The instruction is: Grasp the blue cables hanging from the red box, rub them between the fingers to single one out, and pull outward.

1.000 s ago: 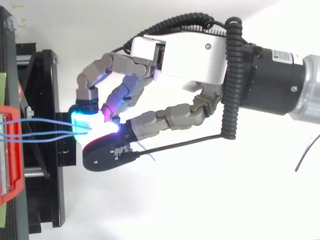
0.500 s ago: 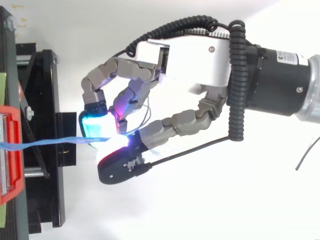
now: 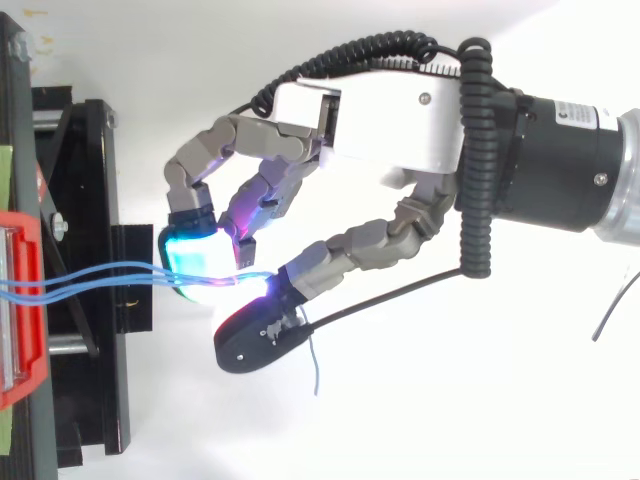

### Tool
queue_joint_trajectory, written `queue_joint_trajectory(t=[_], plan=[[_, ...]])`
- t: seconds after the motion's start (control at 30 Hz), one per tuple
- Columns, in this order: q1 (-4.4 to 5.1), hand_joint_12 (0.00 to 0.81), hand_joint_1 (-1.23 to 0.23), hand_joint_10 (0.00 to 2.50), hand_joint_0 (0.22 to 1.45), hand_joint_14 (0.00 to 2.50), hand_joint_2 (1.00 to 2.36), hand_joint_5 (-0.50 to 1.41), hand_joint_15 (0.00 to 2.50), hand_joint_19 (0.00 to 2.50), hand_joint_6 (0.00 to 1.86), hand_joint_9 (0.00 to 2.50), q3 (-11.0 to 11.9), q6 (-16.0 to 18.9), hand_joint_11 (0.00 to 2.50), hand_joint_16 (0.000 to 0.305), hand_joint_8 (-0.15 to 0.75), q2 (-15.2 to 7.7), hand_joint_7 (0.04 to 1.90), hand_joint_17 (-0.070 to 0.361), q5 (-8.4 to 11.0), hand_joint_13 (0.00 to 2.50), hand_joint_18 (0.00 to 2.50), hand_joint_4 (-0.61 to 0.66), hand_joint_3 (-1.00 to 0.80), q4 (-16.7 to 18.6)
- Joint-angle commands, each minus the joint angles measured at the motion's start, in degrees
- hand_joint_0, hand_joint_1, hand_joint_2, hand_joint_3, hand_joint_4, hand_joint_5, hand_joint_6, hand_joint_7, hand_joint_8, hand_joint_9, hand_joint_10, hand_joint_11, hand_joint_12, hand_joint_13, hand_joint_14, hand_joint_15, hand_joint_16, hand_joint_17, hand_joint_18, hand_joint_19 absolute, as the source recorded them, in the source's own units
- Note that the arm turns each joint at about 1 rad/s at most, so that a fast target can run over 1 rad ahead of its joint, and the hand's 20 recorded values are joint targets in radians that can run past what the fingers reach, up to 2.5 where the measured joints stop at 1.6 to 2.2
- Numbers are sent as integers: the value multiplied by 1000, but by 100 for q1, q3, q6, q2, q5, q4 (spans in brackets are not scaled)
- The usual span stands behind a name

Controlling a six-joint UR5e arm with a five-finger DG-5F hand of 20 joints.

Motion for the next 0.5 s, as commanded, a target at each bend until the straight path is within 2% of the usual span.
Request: queue_joint_trajectory(t=[0.0,0.23,0.47], plan=[[0,368,-909,22,716,16,1000,-162,394,483,918,989,4,4,634,48,280,2,962,107,-4,824,783,-24,-500,0],[0,382,-811,21,550,16,1000,-162,421,500,881,988,4,4,641,51,297,2,948,114,-4,837,804,49,-500,0],[0,409,-716,18,483,16,1000,-165,428,489,858,994,-5,4,628,57,317,2,879,128,-4,858,840,87,-500,0]])
